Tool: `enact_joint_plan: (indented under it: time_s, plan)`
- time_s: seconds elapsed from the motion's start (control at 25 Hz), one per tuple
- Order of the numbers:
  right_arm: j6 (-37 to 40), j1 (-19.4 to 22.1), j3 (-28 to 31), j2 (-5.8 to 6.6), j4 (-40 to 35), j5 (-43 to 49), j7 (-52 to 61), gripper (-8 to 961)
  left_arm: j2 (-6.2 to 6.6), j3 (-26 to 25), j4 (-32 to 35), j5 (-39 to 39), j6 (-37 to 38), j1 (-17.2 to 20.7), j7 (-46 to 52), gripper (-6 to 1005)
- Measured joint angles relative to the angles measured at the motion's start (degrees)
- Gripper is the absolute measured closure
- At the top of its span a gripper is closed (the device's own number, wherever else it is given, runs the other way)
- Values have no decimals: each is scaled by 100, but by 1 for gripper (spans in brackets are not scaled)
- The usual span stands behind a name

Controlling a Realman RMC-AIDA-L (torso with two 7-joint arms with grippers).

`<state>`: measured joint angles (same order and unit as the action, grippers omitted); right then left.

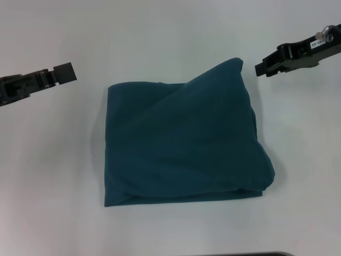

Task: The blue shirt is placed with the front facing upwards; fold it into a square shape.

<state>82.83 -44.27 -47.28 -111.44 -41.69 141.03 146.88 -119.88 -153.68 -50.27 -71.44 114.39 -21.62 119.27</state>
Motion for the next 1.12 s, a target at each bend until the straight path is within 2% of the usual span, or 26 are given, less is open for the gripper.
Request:
enact_joint_plan:
  time_s: [0.2,0.32,0.44,0.8,0.96,1.12]
  plan:
    - [480,21,127,10,-62,-513,-223,644,7,-13,-1,-3,-6,4,-1,129]
    - [748,21,122,-27,-26,-836,-287,646,35,-29,-15,-8,-64,29,1,129]
    - [856,4,75,-162,20,-1019,-323,648,71,-58,-42,-10,-226,75,38,130]
    - [90,-128,-167,-549,726,-1026,-343,651,117,-300,-55,28,-331,222,8,131]
    - [-41,-150,-205,-610,747,-1007,-332,649,118,-310,-55,31,-333,230,-4,131]
    - [-398,-100,-196,-599,772,-1033,-310,648,112,-263,-41,33,-333,223,-19,132]
